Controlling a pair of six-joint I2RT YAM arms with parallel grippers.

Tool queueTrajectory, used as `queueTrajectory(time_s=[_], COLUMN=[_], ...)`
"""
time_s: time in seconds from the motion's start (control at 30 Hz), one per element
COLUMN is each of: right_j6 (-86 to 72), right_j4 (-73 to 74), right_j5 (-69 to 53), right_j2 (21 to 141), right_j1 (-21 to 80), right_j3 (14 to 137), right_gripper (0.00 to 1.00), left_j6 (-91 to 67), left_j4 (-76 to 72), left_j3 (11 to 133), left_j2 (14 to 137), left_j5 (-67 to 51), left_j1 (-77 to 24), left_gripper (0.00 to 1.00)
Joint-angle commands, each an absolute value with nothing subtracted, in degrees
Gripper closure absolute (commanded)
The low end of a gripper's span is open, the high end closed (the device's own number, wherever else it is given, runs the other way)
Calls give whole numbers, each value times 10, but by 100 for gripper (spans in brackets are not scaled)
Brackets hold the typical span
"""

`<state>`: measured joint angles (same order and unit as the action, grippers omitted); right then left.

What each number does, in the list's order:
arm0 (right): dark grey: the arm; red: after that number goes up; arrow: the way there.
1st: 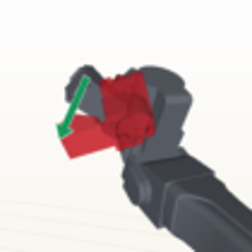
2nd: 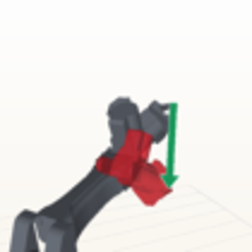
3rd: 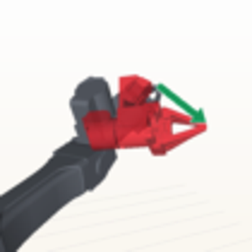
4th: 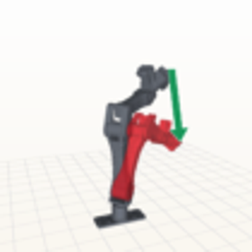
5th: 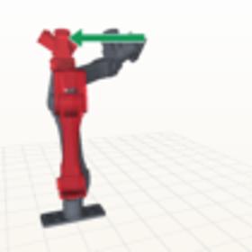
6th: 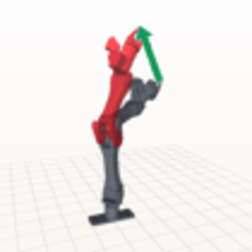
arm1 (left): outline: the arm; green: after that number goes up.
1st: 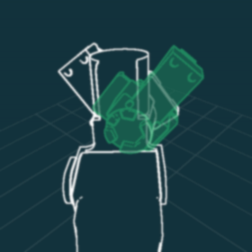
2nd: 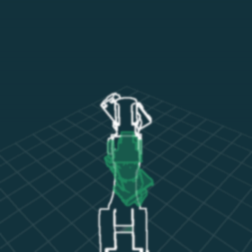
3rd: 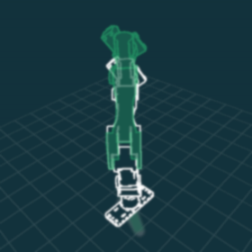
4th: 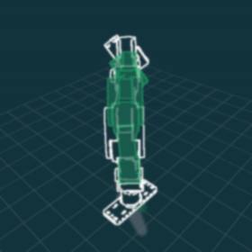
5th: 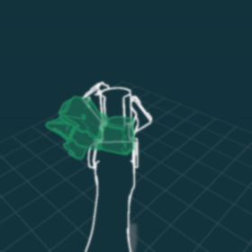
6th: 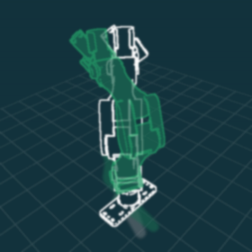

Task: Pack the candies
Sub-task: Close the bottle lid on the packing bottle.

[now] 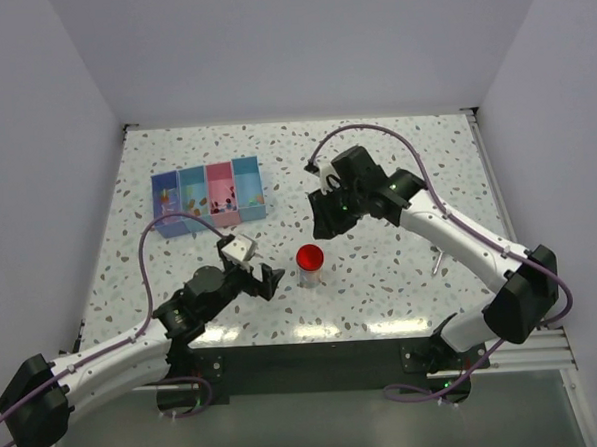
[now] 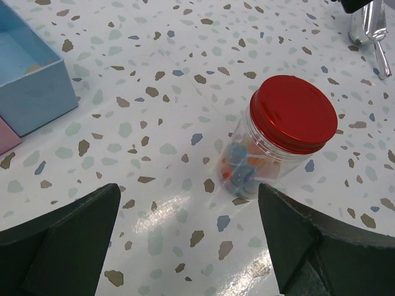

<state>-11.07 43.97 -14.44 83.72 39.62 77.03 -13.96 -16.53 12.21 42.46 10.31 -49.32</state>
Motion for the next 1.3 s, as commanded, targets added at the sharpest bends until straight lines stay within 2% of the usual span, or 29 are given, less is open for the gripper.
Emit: queueTrajectory(time_s=[0.0, 0.1, 0.4, 0.67, 1.1, 1.27], right_j6=[-98, -98, -115, -112, -99, -95], right_j4=[453, 443, 389, 377, 435, 435], right_j5=[-151, -165, -179, -167, -129, -134], right_j2=[839, 846, 868, 898, 878, 897], right_j1=[408, 418, 462, 466, 466, 466], right_j3=[799, 795, 745, 689, 804, 807], right_gripper=[66, 71, 78, 81, 80, 80], left_j6=[-142, -142, -146, -147, -152, -152], left_j4=[-214, -214, -209, -208, -209, -208], left_j3=[119, 120, 119, 119, 113, 113], left_j2=[420, 423, 422, 425, 417, 417], left_j5=[124, 127, 127, 118, 112, 106], left_j1=[-497, -497, -497, -497, -497, -498], left_gripper=[1, 1, 1, 1, 1, 1])
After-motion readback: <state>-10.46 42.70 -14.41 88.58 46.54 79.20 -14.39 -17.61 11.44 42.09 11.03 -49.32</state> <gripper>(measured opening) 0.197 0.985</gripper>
